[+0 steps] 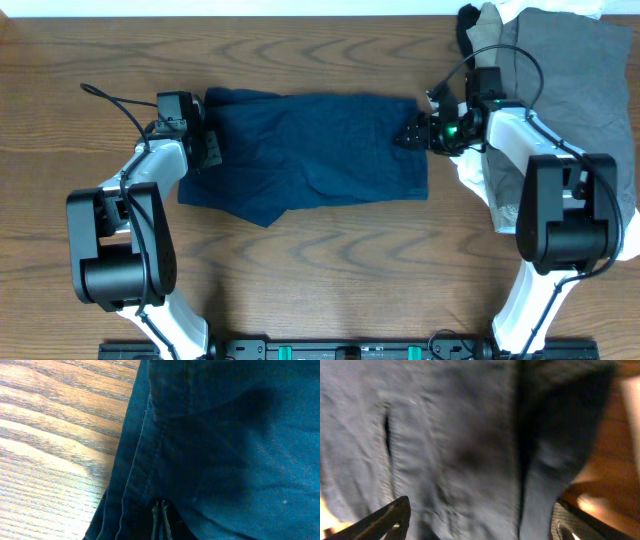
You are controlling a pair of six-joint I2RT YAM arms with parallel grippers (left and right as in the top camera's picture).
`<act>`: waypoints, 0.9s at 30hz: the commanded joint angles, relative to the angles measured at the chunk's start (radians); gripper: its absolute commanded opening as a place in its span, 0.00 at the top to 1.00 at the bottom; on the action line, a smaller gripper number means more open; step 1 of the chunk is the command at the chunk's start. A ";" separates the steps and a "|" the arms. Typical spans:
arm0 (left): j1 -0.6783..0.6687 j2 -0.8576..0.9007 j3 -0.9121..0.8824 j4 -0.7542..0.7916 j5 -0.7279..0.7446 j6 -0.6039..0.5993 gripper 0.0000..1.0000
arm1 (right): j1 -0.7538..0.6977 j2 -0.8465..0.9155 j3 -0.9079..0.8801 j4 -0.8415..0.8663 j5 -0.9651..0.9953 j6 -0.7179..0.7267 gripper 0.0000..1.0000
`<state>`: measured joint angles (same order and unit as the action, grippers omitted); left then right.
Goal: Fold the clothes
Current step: 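Grasp the right end of the folded shorts with the right gripper, then fold the right end of the navy shorts leftward over the left end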
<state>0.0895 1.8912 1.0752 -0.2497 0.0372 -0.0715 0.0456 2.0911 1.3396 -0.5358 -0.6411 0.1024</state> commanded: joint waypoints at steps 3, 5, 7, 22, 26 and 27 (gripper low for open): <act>-0.004 0.024 0.002 -0.002 -0.005 -0.003 0.94 | 0.055 0.169 -0.046 0.018 0.016 0.108 0.30; -0.004 0.024 0.002 -0.002 -0.005 0.000 0.94 | 0.061 0.181 -0.046 0.028 0.003 0.108 0.51; -0.004 0.024 0.002 -0.002 -0.005 0.000 0.94 | 0.060 0.181 -0.046 0.028 0.005 0.111 0.79; -0.029 0.024 0.002 -0.064 -0.001 -0.005 0.94 | -0.116 -0.070 -0.038 -0.136 0.014 0.022 0.99; -0.069 0.024 0.002 -0.084 0.008 -0.013 0.94 | -0.138 -0.161 -0.011 -0.203 0.024 -0.006 0.99; -0.081 0.024 0.002 -0.086 0.013 -0.016 0.94 | -0.138 -0.177 -0.003 -0.215 0.027 -0.010 0.99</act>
<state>0.0154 1.8942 1.0882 -0.3111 0.0986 -0.0765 -0.0513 1.9907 1.3033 -0.7376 -0.7006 0.1368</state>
